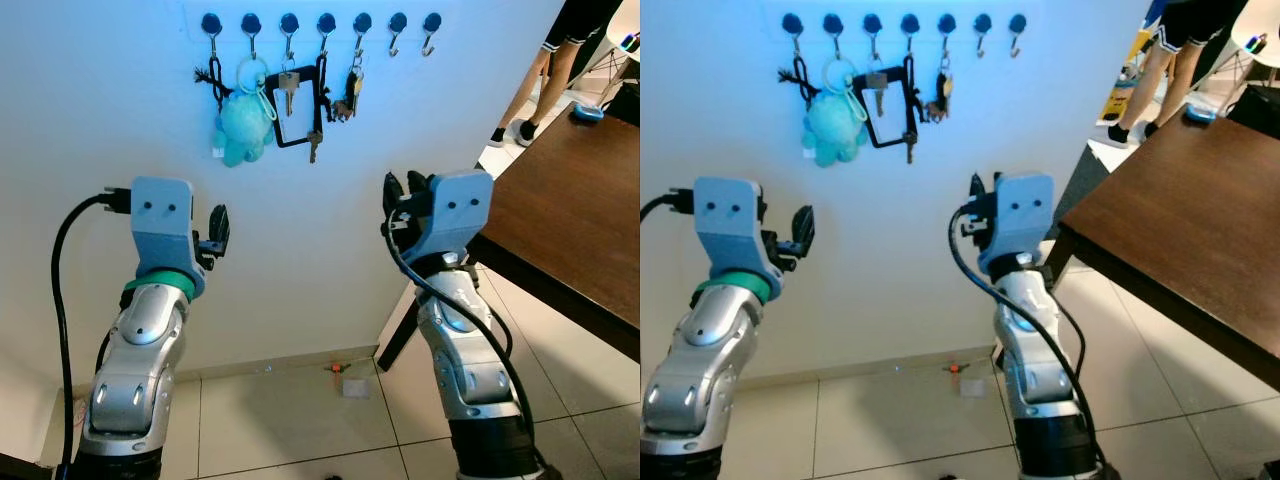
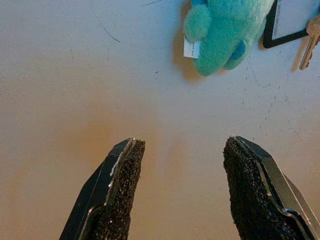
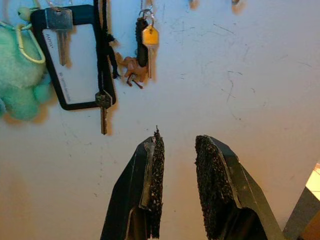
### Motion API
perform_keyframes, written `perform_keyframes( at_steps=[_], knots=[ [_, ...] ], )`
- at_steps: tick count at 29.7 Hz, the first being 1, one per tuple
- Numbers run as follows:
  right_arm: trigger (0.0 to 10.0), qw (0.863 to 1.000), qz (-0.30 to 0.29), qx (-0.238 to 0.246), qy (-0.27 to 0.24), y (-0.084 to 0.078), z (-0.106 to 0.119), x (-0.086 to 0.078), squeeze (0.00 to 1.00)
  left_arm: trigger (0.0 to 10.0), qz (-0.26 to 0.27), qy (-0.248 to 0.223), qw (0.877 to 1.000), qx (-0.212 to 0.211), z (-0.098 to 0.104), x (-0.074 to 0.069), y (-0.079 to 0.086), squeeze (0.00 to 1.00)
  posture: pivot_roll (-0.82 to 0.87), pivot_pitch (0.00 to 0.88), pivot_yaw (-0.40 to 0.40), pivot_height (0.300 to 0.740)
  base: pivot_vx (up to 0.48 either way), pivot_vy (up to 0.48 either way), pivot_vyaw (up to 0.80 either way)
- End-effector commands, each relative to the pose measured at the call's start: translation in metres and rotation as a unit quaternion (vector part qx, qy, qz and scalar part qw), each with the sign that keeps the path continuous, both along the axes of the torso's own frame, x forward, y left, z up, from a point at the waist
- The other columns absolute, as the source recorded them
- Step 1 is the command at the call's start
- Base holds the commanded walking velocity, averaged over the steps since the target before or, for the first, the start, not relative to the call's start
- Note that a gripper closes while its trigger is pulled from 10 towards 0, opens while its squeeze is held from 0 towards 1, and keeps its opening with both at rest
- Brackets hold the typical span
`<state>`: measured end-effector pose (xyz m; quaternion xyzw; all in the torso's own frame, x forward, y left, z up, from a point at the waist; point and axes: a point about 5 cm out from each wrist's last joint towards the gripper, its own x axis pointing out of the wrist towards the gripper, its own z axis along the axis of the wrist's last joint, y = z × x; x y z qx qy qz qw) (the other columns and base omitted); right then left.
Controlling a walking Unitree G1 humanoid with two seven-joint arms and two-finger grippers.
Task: Hang keys on a hook
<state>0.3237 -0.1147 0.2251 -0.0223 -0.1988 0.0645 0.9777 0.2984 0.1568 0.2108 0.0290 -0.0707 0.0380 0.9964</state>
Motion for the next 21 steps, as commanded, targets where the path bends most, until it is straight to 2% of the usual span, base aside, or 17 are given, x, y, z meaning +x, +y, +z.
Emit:
perform_keyframes(
  at_steps=[1,10,21],
  knots=[
    [10.0,1.0,0.003,0.0,0.017,0.0022,-0.0059,0.001,0.0,10.0,0.002,0.008,1.0,0.0,-0.0037,-0.0007,-0.0001,0.0,-0.06,0.099,0.025,0.74,0.0,0.0,0.0],
    [10.0,1.0,0.003,-0.002,0.022,0.0022,-0.0056,-0.0004,0.0,10.0,-0.008,0.009,1.0,0.011,-0.004,0.0012,-0.0055,0.0,-0.06,0.117,0.033,0.74,0.0,0.0,0.0],
    [10.0,0.999,0.009,0.008,0.032,0.0049,-0.007,0.0013,0.0,10.0,-0.004,0.009,1.0,0.03,-0.0068,-0.0012,-0.0039,0.0,-0.06,0.119,0.031,0.74,0.0,0.0,0.0]
  ],
)
